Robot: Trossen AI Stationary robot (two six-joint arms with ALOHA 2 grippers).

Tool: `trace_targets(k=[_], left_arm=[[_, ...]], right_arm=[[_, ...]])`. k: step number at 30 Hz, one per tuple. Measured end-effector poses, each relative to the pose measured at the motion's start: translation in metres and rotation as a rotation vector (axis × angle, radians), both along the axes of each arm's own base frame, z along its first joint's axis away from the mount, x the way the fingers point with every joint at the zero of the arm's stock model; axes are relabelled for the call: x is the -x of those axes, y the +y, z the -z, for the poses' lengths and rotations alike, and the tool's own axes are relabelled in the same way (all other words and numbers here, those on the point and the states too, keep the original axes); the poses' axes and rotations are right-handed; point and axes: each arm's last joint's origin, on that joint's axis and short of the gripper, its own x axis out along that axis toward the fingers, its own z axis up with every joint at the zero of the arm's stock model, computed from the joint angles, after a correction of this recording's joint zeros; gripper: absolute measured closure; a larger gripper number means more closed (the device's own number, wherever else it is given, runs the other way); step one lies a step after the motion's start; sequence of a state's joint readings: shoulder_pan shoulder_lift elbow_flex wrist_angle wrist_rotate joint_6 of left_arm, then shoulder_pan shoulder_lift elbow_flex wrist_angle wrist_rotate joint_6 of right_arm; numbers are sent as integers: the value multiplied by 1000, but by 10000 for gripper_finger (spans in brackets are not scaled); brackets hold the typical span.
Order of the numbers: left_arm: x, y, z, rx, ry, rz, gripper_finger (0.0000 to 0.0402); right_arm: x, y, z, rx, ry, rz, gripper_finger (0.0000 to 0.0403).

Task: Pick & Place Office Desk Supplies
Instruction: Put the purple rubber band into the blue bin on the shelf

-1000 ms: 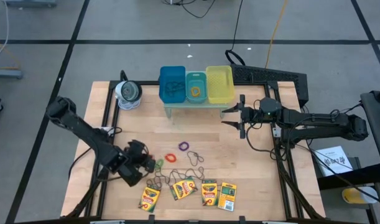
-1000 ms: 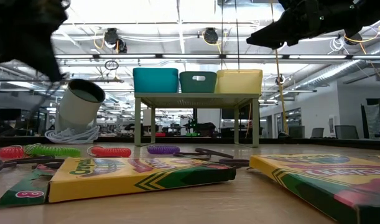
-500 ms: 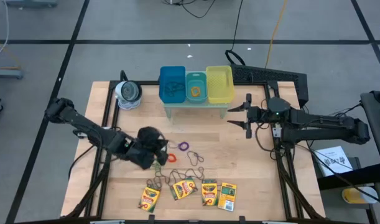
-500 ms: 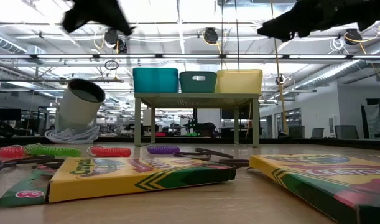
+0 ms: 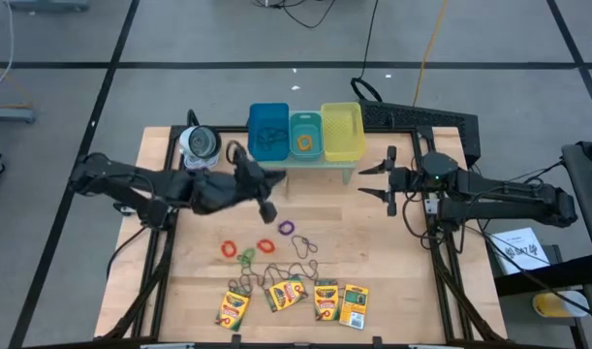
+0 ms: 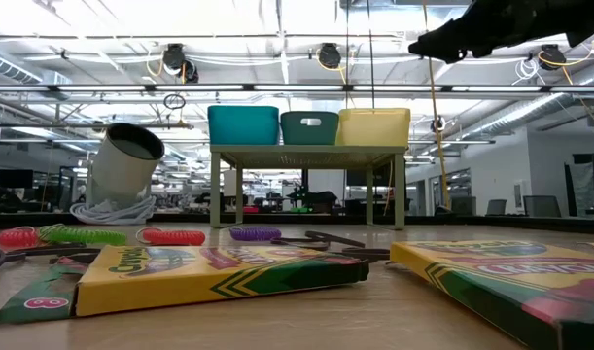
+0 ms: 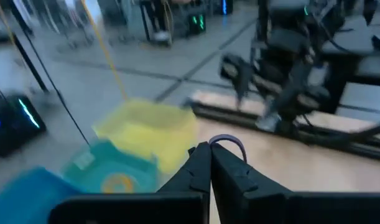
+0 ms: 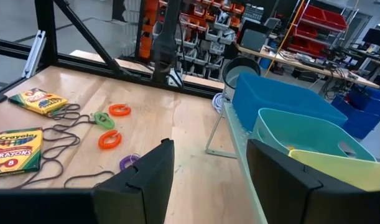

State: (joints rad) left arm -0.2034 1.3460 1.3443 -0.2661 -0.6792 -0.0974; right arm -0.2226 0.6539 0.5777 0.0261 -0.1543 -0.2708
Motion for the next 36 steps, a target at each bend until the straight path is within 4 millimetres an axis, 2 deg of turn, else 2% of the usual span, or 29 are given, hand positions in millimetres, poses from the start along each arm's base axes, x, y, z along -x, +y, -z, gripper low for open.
trace_targets(k=[6,10,15,20,23,29,36], left_arm=[[1,31,-23,-115,7,-80,392],[6,57,-23,-163,76,-157,398],[13,100,-22,-127,78,-319,393],[22,132,-22,-78,52,-443,394],[24,146,-14,-56,66,-501,393],[30,170,14,16,80,-602,392],[34,183,40,65,80,-663,393]], right_arm=[[10,2,-3,-19,-17,0,209],[18,4,-4,-33,-15,2,209],[20,5,-4,-48,-9,3,209],[20,5,-2,-51,7,6,209],[20,5,-2,-52,11,7,209],[20,5,-2,-53,12,7,209],[20,5,-2,-52,9,7,209]])
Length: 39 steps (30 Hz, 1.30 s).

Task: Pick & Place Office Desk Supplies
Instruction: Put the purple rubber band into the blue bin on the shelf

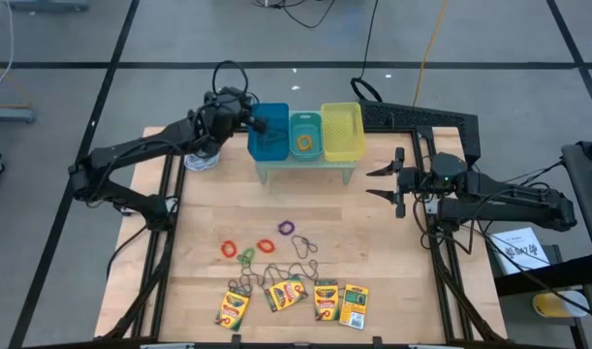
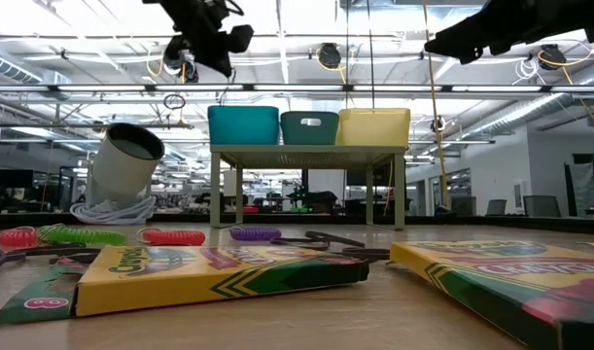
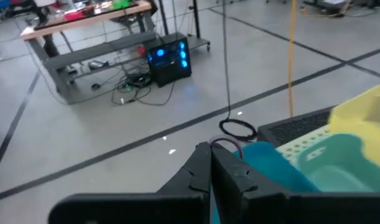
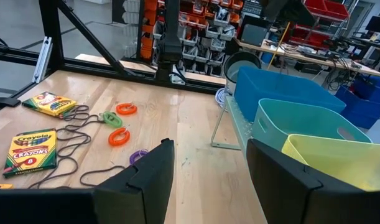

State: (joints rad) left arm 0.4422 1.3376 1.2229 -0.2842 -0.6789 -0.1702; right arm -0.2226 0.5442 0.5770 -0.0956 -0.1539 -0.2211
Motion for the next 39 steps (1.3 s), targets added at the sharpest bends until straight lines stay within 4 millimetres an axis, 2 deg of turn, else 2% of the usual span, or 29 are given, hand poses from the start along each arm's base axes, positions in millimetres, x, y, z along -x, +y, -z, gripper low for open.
trace_targets(k=[12,28,34,39], left_arm=[[2,3,1,11,-18,-17,394],[2,3,1,12,-21,-18,306],[1,2,1,30,-60,-30,280],[0,1,2,89,-127,24,253]], right_arm=[[0,0,0,0,0,0,209],[0,0,0,3,2,0,209],[-2,0,1,2,9,0,209],[-3,-1,2,2,14,0,209]])
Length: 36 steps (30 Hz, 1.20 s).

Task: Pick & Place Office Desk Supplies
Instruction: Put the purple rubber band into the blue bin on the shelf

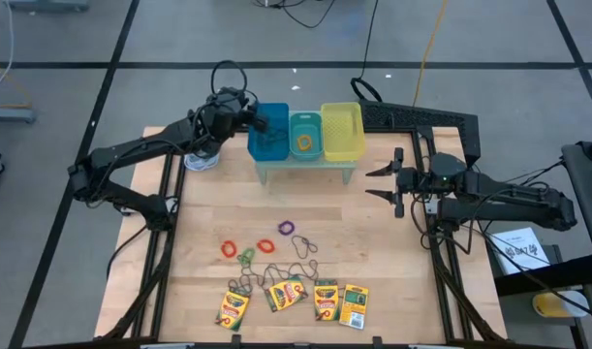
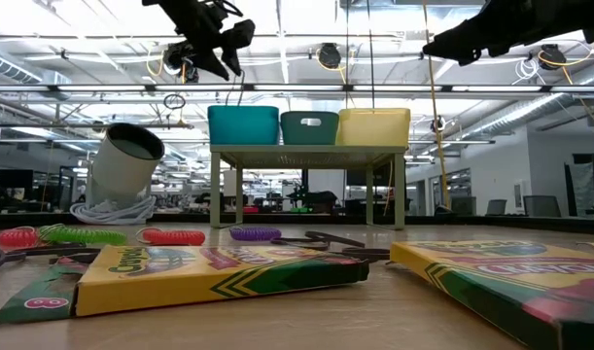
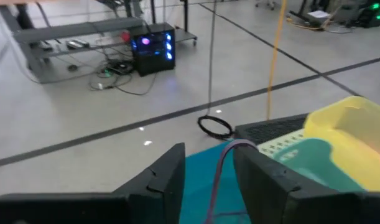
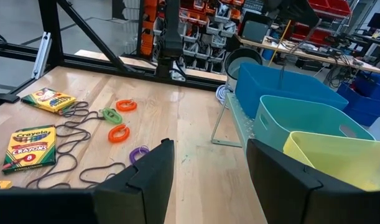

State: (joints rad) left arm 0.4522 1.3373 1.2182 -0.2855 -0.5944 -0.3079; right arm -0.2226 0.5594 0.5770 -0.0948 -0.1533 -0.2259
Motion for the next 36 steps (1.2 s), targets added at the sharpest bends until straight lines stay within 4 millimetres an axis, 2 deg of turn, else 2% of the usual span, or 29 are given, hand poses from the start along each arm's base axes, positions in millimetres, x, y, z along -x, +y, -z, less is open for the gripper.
trace_targets(k=[7,15,28,36], left_arm=[[-1,-1,0,51,-61,36,211],[-2,-3,3,93,-49,98,174],[-1,-8,11,196,-15,167,172],[4,-10,20,288,21,129,172]], right_arm=[[0,0,0,3,1,0,209],[0,0,0,3,1,0,209],[0,0,0,3,0,0,209],[0,0,0,3,0,0,209]])
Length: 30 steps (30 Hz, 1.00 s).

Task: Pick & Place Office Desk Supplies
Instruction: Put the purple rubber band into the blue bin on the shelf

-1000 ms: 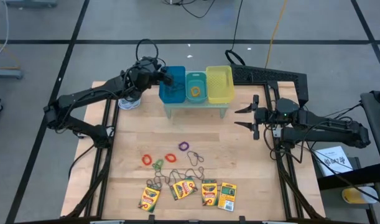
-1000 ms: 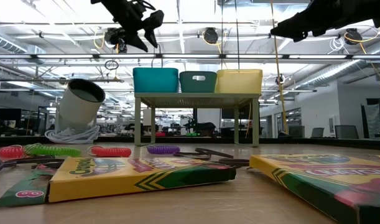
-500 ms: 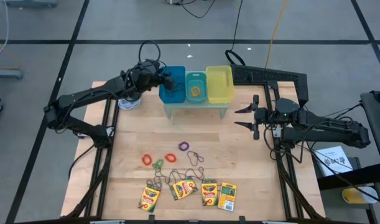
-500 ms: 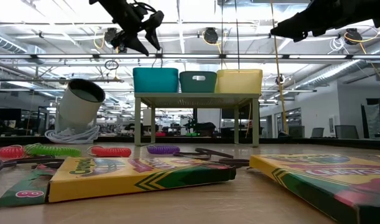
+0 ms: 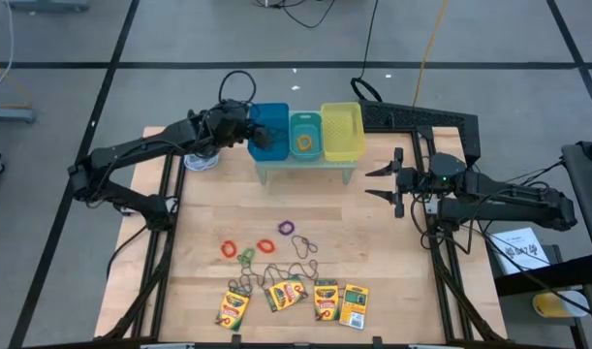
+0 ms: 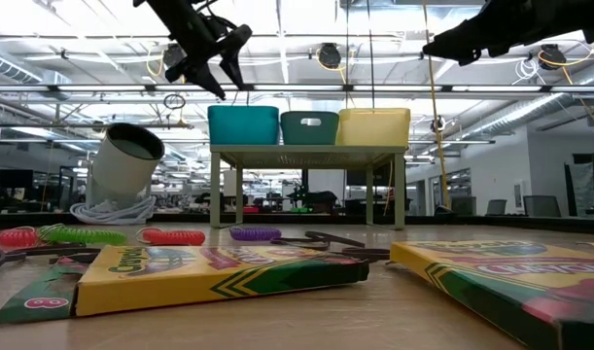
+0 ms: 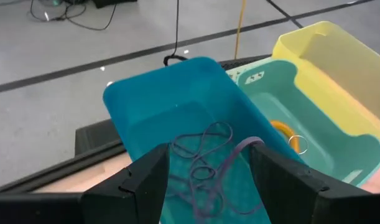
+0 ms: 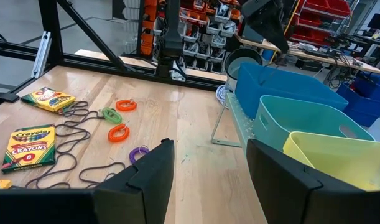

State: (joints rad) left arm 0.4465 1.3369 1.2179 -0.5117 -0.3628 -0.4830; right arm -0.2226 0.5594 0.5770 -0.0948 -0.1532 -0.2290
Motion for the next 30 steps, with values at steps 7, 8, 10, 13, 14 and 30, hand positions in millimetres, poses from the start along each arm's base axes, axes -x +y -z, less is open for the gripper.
trace_targets(k=[7,8,10,13,14,30], left_arm=[[0,-2,2,63,-29,21,172],[0,-2,2,64,-30,21,172],[0,-2,2,64,-30,21,172],[0,-2,2,63,-29,22,172],[0,-2,2,58,-24,26,172],[-3,-67,-41,-211,-132,410,172]], right_arm=[[0,0,0,-2,0,0,209],[0,0,0,-2,-1,0,209],[0,0,0,-3,-1,0,209],[0,0,0,-4,-1,1,209],[0,0,0,-5,-1,0,209],[0,0,0,-8,3,1,209]])
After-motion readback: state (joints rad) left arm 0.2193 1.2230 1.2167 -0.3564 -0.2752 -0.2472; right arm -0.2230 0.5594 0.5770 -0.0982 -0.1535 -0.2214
